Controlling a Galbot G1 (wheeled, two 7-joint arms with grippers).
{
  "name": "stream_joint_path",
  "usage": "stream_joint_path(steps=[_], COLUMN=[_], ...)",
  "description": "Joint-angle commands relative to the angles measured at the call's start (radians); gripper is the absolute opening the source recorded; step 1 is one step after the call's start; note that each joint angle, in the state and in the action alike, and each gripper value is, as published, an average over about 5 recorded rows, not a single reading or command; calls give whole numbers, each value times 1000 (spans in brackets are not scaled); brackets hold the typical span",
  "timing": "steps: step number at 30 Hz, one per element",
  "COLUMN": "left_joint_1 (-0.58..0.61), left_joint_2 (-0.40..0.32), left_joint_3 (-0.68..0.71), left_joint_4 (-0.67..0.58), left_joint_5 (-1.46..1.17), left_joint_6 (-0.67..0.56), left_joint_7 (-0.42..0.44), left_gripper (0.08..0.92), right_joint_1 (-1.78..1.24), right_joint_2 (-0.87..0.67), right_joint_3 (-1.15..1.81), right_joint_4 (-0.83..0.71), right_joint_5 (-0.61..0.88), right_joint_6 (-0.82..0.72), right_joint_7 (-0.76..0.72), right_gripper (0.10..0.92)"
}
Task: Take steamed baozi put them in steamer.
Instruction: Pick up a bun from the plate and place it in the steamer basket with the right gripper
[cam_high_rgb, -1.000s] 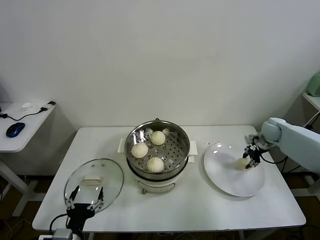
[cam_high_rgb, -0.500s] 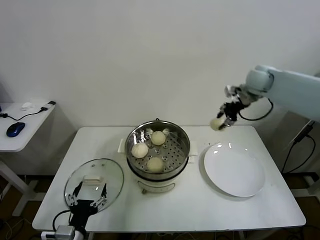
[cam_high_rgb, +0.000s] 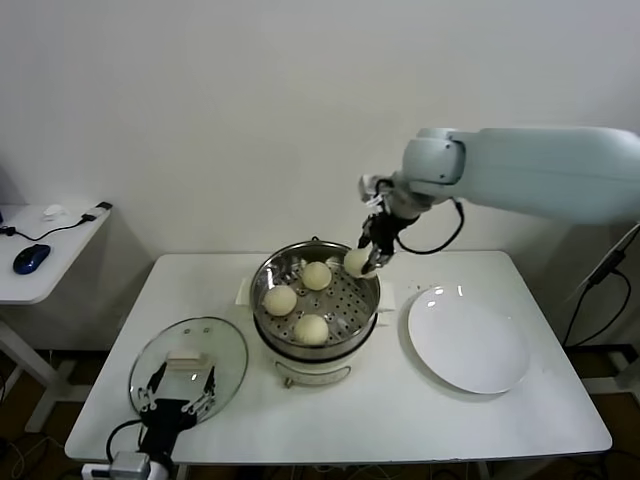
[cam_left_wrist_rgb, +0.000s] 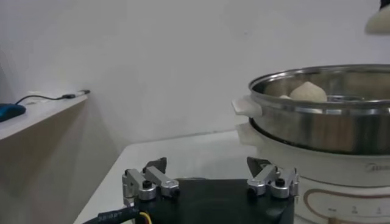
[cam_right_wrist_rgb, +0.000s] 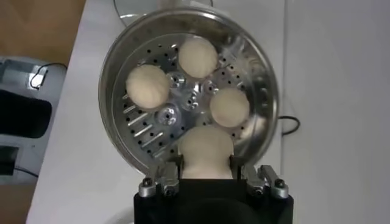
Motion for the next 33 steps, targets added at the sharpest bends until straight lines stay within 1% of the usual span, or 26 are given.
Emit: stream_joint_path(steps=[1, 5, 12, 21, 24, 28, 31, 33], left_joint_1=[-1, -6, -16, -26, -28, -25, -21, -20], left_joint_2=[1, 3, 10, 17, 17, 22, 24, 24], left_joint_3=[-3, -5, -6, -6, -5, -8, -9, -9], left_joint_4=[4, 9, 17, 22, 22, 16, 10, 6], left_joint_5=[-5, -10, -18, -24, -26, -34, -37, -43], left_joint_6=[-3, -2, 2, 7, 8, 10, 9, 5], left_joint_7=[0, 0, 0, 1, 2, 3, 3, 3], left_gripper=[823, 823, 823, 823, 823, 823, 823, 823], right_joint_1=[-174, -224, -265, -238, -231, -198, -154, -135], right_joint_2=[65, 70, 79, 90, 86, 61, 22, -20], right_joint_3=[43, 55, 78, 59, 59, 61, 79, 118], right_joint_4=[-15, -58, -75, -75, -75, -76, -80, -87], right_joint_5=[-47, -77, -78, -79, -80, -80, -52, -19], right_joint_6=[-102, -102, -105, -83, -53, 0, 46, 63], right_joint_7=[121, 133, 144, 104, 81, 31, -12, -20], right_gripper=[535, 535, 535, 545, 601, 720, 790, 811])
